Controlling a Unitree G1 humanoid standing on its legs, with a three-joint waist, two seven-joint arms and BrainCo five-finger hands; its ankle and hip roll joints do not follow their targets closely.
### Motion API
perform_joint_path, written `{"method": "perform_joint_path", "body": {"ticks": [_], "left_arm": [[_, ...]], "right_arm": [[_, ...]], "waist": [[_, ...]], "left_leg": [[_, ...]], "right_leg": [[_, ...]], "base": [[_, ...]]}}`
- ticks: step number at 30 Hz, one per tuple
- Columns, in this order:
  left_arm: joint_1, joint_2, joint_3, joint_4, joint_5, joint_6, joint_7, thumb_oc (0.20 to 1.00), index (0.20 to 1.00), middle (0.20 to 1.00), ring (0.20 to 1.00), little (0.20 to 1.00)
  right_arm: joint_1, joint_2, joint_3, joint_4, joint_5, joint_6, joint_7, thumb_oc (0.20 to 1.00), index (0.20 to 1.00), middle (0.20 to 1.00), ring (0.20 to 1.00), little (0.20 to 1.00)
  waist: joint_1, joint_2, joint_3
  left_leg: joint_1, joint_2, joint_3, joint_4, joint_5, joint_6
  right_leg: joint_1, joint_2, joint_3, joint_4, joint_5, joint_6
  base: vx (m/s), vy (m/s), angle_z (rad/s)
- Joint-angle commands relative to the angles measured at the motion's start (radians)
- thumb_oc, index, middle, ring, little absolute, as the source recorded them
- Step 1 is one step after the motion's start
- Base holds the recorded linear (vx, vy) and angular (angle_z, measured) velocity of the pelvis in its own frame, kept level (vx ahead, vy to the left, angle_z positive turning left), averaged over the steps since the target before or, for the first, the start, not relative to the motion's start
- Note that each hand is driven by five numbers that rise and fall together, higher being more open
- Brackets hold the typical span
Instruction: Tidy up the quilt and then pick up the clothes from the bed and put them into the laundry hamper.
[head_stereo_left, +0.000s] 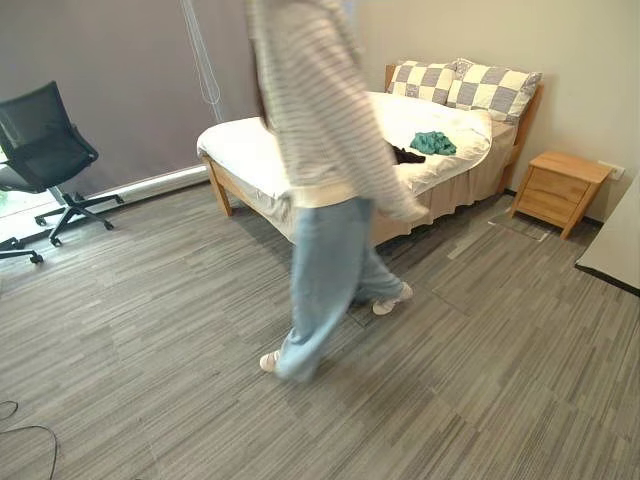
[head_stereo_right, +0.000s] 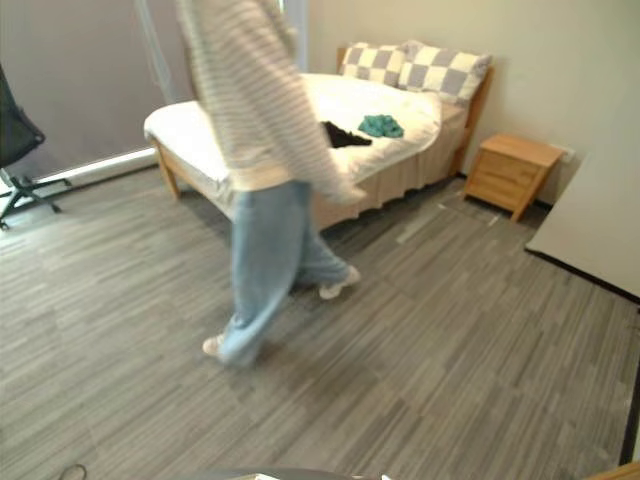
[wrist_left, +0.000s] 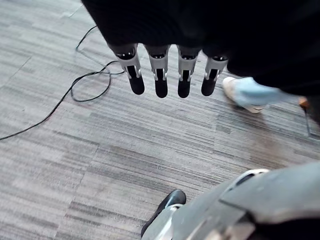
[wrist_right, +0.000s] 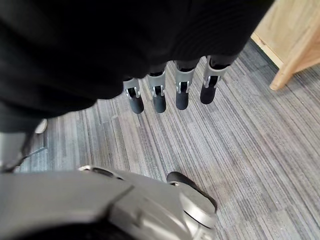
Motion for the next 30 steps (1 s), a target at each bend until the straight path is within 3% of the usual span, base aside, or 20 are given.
{"method": "perform_joint_path", "body": {"ticks": [1, 10, 14, 15, 16, 17, 18, 21, 22, 23, 24, 26, 28, 29, 30], "left_arm": [[-0.077, -0.042, -0.043, 0.011, 0.085, -0.019, 0.025, 1.0, 1.0, 1.0, 1.0, 1.0], [-0.089, -0.029, -0.071, -0.018, 0.108, -0.017, 0.046, 1.0, 1.0, 1.0, 1.0, 1.0], [-0.105, -0.011, -0.065, -0.056, 0.058, -0.026, 0.034, 1.0, 1.0, 1.0, 1.0, 1.0], [-0.115, -0.005, -0.06, -0.062, 0.042, -0.028, 0.037, 1.0, 1.0, 1.0, 1.0, 1.0], [-0.123, -0.002, -0.048, -0.066, 0.016, -0.023, 0.046, 1.0, 1.0, 1.0, 1.0, 1.0], [-0.123, -0.002, -0.048, -0.066, 0.016, -0.023, 0.046, 1.0, 1.0, 1.0, 1.0, 1.0], [-0.128, -0.004, -0.042, -0.07, -0.008, -0.018, 0.05, 1.0, 1.0, 1.0, 1.0, 1.0], [-0.127, 0.003, -0.022, -0.047, -0.021, -0.026, 0.051, 1.0, 1.0, 1.0, 1.0, 1.0], [-0.132, 0.001, -0.016, -0.036, -0.024, -0.03, 0.057, 1.0, 1.0, 1.0, 1.0, 1.0], [-0.155, -0.011, -0.016, -0.015, -0.016, -0.034, 0.048, 1.0, 1.0, 1.0, 1.0, 1.0], [-0.155, -0.011, -0.015, -0.014, -0.016, -0.034, 0.048, 1.0, 1.0, 1.0, 1.0, 1.0], [-0.167, -0.016, -0.021, 0.003, 0.006, -0.036, 0.041, 1.0, 1.0, 1.0, 1.0, 1.0], [-0.159, -0.003, -0.04, 0.01, 0.056, -0.043, 0.032, 1.0, 1.0, 1.0, 1.0, 1.0], [-0.159, -0.002, -0.04, 0.01, 0.057, -0.043, 0.032, 1.0, 1.0, 1.0, 1.0, 1.0], [-0.155, 0.001, -0.031, 0.013, 0.056, -0.043, 0.036, 1.0, 1.0, 1.0, 1.0, 1.0]], "right_arm": [[-0.092, -0.01, 0.032, 0.008, -0.03, -0.016, -0.007, 1.0, 1.0, 1.0, 1.0, 1.0], [-0.102, -0.01, 0.053, -0.013, -0.04, -0.01, -0.007, 1.0, 1.0, 1.0, 1.0, 1.0], [-0.124, -0.007, 0.053, -0.028, -0.027, -0.005, -0.005, 1.0, 1.0, 1.0, 1.0, 1.0], [-0.14, -0.009, 0.048, -0.029, -0.024, -0.005, -0.005, 1.0, 1.0, 1.0, 1.0, 1.0], [-0.159, -0.007, 0.034, -0.029, -0.021, -0.002, -0.011, 1.0, 1.0, 1.0, 1.0, 1.0], [-0.159, -0.007, 0.034, -0.029, -0.021, -0.001, -0.011, 1.0, 1.0, 1.0, 1.0, 1.0], [-0.17, -0.014, 0.003, -0.032, 0.001, 0.005, -0.019, 1.0, 1.0, 1.0, 1.0, 1.0], [-0.15, -0.02, -0.015, -0.071, 0.014, 0.0, -0.031, 1.0, 1.0, 1.0, 1.0, 1.0], [-0.142, -0.018, -0.02, -0.057, 0.022, -0.004, -0.034, 1.0, 1.0, 1.0, 1.0, 1.0], [-0.134, -0.018, -0.024, -0.02, 0.02, 0.001, -0.029, 1.0, 1.0, 1.0, 1.0, 1.0], [-0.135, -0.018, -0.024, -0.02, 0.02, 0.0, -0.029, 1.0, 1.0, 1.0, 1.0, 1.0], [-0.124, -0.011, -0.025, -0.038, 0.02, 0.006, -0.03, 1.0, 1.0, 1.0, 1.0, 1.0], [-0.06, 0.01, -0.018, -0.117, 0.02, 0.008, -0.024, 1.0, 1.0, 1.0, 1.0, 1.0], [-0.059, 0.01, -0.018, -0.117, 0.02, 0.008, -0.024, 1.0, 1.0, 1.0, 1.0, 1.0], [-0.042, 0.016, 0.003, -0.145, 0.004, 0.009, -0.01, 1.0, 1.0, 1.0, 1.0, 1.0]], "waist": [[-0.014, 0.008, 0.1], [-0.01, 0.006, 0.129], [0.0, 0.0, 0.167], [0.004, 0.001, 0.183], [0.003, 0.011, 0.204], [0.004, 0.008, 0.202], [-0.003, 0.019, 0.226], [-0.023, 0.015, 0.233], [-0.032, 0.012, 0.238], [-0.052, 0.008, 0.246], [-0.053, 0.009, 0.246], [-0.064, 0.007, 0.25], [-0.079, -0.003, 0.25], [-0.08, -0.003, 0.251], [-0.09, -0.004, 0.236]], "left_leg": [[0.123, 0.044, 0.028, -0.083, -0.048, -0.069], [0.081, 0.04, 0.022, -0.083, -0.048, -0.06], [0.048, 0.046, 0.017, -0.071, -0.055, -0.037], [0.034, 0.051, 0.023, -0.056, -0.063, -0.028], [0.037, 0.063, 0.036, -0.049, -0.075, -0.018], [0.034, 0.059, 0.038, -0.048, -0.075, -0.017], [0.06, 0.062, 0.053, -0.053, -0.088, -0.011], [0.109, 0.066, 0.065, -0.071, -0.107, -0.021], [0.127, 0.067, 0.062, -0.08, -0.118, -0.033], [0.161, 0.071, 0.042, -0.083, -0.143, -0.066], [0.161, 0.073, 0.041, -0.083, -0.142, -0.066], [0.196, 0.093, 0.035, -0.083, -0.172, -0.1], [0.261, 0.121, 0.037, -0.083, -0.225, -0.129], [0.263, 0.122, 0.036, -0.083, -0.225, -0.129], [0.296, 0.158, 0.047, -0.04, -0.187, -0.152]], "right_leg": [[0.194, -0.034, -0.045, -0.218, -0.044, 0.098], [0.139, -0.036, -0.019, -0.207, -0.034, 0.102], [0.026, -0.026, 0.002, -0.048, -0.071, 0.092], [-0.041, -0.03, -0.01, 0.058, -0.08, 0.101], [-0.135, -0.051, -0.048, 0.237, -0.076, 0.151], [-0.143, -0.056, -0.045, 0.248, -0.081, 0.152], [-0.215, -0.087, -0.078, 0.398, -0.043, 0.188], [-0.247, -0.112, -0.105, 0.381, -0.042, 0.184], [-0.249, -0.12, -0.106, 0.301, -0.04, 0.171], [-0.219, -0.159, -0.087, 0.031, 0.009, 0.167], [-0.215, -0.157, -0.09, 0.022, 0.014, 0.166], [-0.215, -0.207, -0.089, -0.142, 0.078, 0.182], [-0.243, -0.258, -0.095, -0.172, 0.115, 0.201], [-0.239, -0.258, -0.097, -0.175, 0.116, 0.202], [-0.226, -0.227, -0.123, -0.129, 0.121, 0.19]], "base": [[0.0, 0.018, 0.1], [-0.01, 0.028, -0.04], [-0.06, 0.039, -0.11], [-0.05, 0.1, -0.19], [-0.05, 0.101, -0.28], [0.08, 0.125, -0.46], [0.08, 0.056, -0.46], [0.3, -0.025, -0.13], [0.51, -0.212, 0.17], [0.51, -0.213, 0.13], [0.5, -0.239, 0.18], [0.42, -0.227, 0.31], [0.69, -0.358, 0.28], [0.83, -0.424, 0.27], [0.4, -0.208, 0.15]]}}
